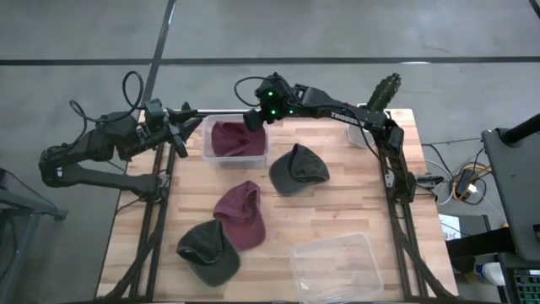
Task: Pick and place caps into container
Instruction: Put the red cap into the top transparent container
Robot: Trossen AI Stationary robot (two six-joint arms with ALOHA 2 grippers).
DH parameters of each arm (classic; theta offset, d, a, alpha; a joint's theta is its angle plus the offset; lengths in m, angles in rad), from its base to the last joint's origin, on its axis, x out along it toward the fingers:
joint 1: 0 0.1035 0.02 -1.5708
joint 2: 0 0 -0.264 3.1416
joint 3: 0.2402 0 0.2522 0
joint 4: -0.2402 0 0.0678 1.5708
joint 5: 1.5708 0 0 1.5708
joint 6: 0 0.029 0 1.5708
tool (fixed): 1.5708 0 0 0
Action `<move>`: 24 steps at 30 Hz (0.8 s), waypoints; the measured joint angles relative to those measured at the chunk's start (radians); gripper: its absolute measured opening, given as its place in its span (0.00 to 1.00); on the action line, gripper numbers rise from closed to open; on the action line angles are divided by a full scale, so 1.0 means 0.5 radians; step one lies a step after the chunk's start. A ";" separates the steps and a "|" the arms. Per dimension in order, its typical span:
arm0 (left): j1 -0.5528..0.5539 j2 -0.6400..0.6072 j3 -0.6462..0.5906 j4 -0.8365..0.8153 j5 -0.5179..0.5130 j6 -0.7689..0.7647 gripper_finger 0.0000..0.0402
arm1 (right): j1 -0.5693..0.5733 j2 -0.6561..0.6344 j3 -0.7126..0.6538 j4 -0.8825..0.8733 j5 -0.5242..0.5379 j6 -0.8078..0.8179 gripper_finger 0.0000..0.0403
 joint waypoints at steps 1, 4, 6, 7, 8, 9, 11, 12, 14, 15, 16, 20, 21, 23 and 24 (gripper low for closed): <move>0.000 0.000 0.000 -0.001 0.000 0.000 0.36 | 0.004 0.000 0.005 0.001 -0.087 0.003 0.53; 0.000 0.000 0.000 0.000 0.000 -0.001 0.36 | 0.020 0.000 0.019 -0.035 -0.360 0.054 0.53; 0.000 0.000 0.000 -0.001 0.000 -0.001 0.36 | 0.039 0.000 0.018 -0.059 -0.510 0.105 0.53; 0.000 0.001 0.000 0.000 0.001 -0.001 0.36 | 0.052 0.000 0.012 -0.063 -0.572 0.116 0.53; 0.000 0.001 0.000 -0.001 0.001 -0.001 0.36 | 0.068 0.000 0.010 -0.087 -0.621 0.123 0.53; 0.000 0.001 0.000 -0.001 0.001 -0.001 0.36 | 0.087 0.000 0.008 -0.121 -0.665 0.124 0.53; 0.000 0.001 0.000 -0.001 0.001 -0.001 0.36 | 0.131 0.000 0.006 -0.167 -0.748 0.114 0.53; 0.000 0.001 0.000 -0.001 0.001 -0.001 0.36 | 0.154 0.000 0.006 -0.185 -0.788 0.104 0.53; 0.000 0.001 0.000 -0.001 0.001 -0.001 0.36 | 0.196 0.000 0.006 -0.215 -0.846 0.101 0.53; 0.000 0.001 0.000 -0.001 0.001 -0.001 0.36 | 0.218 0.000 0.005 -0.242 -0.875 0.100 0.53; 0.000 0.001 -0.001 -0.001 0.001 -0.001 0.36 | 0.240 0.000 0.002 -0.275 -0.908 0.098 0.53; 0.000 0.001 -0.001 -0.001 0.001 -0.012 0.36 | 0.330 -0.001 -0.021 -0.421 -0.964 0.092 0.53; 0.000 0.001 -0.001 -0.001 0.001 -0.014 0.36 | 0.354 -0.001 -0.034 -0.460 -0.965 0.091 0.53; 0.000 0.001 -0.001 -0.001 0.001 -0.020 0.36 | 0.402 -0.001 -0.063 -0.560 -0.967 0.082 0.53; 0.000 0.001 -0.001 -0.001 0.001 -0.020 0.36 | 0.424 -0.001 -0.078 -0.607 -0.967 0.078 0.53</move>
